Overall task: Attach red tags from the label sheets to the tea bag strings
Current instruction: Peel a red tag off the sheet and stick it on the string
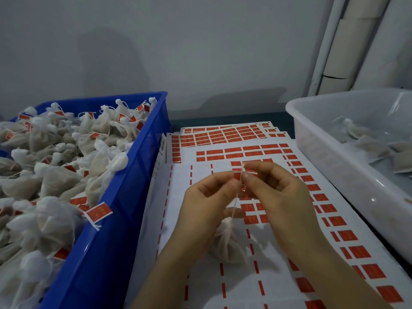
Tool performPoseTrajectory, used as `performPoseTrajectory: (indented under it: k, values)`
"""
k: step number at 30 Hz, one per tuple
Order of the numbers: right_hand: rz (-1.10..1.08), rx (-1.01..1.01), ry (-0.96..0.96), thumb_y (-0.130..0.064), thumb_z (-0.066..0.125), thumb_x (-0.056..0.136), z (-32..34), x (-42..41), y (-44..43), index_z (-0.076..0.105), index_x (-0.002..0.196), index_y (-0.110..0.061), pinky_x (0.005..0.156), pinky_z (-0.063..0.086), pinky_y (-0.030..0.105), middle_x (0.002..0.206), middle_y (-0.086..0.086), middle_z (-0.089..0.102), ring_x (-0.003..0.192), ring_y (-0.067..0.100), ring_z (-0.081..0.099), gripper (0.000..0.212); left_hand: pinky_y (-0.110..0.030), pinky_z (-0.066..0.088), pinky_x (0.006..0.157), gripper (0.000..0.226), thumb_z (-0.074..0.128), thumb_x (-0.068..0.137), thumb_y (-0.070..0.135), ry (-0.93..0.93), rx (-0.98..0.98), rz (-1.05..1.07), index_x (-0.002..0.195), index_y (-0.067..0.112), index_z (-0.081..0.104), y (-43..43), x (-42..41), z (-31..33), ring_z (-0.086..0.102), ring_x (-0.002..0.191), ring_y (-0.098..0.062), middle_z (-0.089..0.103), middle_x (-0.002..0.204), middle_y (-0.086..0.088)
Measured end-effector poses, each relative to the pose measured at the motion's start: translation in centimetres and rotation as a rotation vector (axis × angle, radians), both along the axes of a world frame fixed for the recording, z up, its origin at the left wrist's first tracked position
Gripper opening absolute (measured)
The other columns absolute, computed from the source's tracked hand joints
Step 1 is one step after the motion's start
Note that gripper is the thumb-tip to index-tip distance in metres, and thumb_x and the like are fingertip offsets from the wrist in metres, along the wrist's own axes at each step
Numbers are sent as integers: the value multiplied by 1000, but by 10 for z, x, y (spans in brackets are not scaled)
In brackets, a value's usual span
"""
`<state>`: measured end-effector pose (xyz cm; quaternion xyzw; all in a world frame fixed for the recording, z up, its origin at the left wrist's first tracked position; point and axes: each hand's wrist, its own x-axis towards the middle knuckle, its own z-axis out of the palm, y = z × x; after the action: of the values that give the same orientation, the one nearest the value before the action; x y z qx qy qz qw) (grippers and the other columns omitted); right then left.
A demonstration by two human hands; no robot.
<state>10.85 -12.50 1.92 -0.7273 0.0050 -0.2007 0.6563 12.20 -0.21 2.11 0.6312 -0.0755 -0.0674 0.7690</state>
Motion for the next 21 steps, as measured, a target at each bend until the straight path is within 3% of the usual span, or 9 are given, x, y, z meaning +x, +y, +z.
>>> performPoseTrajectory:
  k: [3, 7, 9, 12, 15, 18, 21]
  values:
    - [0, -17, -14, -33, 65, 77, -2, 1, -1, 60, 82, -41, 53, 41, 0, 78, -42, 59, 84, -17, 57, 10, -21, 53, 59, 35, 70, 63, 38, -79, 70, 59, 94, 23, 71, -3, -1, -3, 70, 78, -12, 73, 85, 7]
    - [38, -16, 0, -29, 63, 81, -1, 3, -1, 61, 83, -40, 52, 43, 3, 75, -39, 61, 77, -12, 62, 11, -17, 48, 52, 26, 66, 64, 41, -77, 78, 152, 85, 27, 74, 0, 0, -5, 66, 63, -11, 70, 73, 5]
    - [27, -47, 23, -38, 58, 78, 1, 4, -2, 58, 81, -41, 51, 42, 2, 69, -37, 61, 72, -14, 61, 5, -16, 47, 52, 27, 65, 63, 43, -70, 90, 173, 84, 29, 74, 0, 2, -6, 63, 59, -9, 69, 70, 6]
    - [-43, -171, 35, -55, 48, 67, 2, 6, -5, 53, 78, -46, 50, 39, -3, 72, -39, 54, 69, -15, 59, 16, -16, 47, 51, 28, 64, 64, 43, -83, 121, 183, 87, 29, 73, 0, 1, -4, 62, 57, -8, 68, 69, 8]
    - [-58, -260, 40, -61, 45, 64, 4, 5, -7, 52, 77, -46, 47, 36, -2, 77, -39, 50, 69, -15, 56, 21, -15, 48, 51, 24, 66, 65, 40, -136, 154, 177, 87, 34, 71, 0, -1, -3, 63, 57, -8, 70, 71, 11]
    - [-23, -280, 0, -58, 49, 64, 6, 6, -8, 53, 76, -46, 52, 34, -7, 81, -37, 51, 76, -25, 51, 18, -13, 49, 52, 21, 67, 67, 36, -180, 185, 159, 89, 37, 68, -1, -2, -2, 65, 61, -8, 70, 74, 13]
    - [-19, -322, -15, -52, 53, 69, 6, 7, -9, 54, 77, -45, 56, 35, -6, 86, -37, 50, 75, -14, 55, 11, -12, 49, 54, 13, 69, 75, 30, -196, 243, 168, 86, 36, 68, -2, -2, -3, 66, 68, -4, 70, 76, 17]
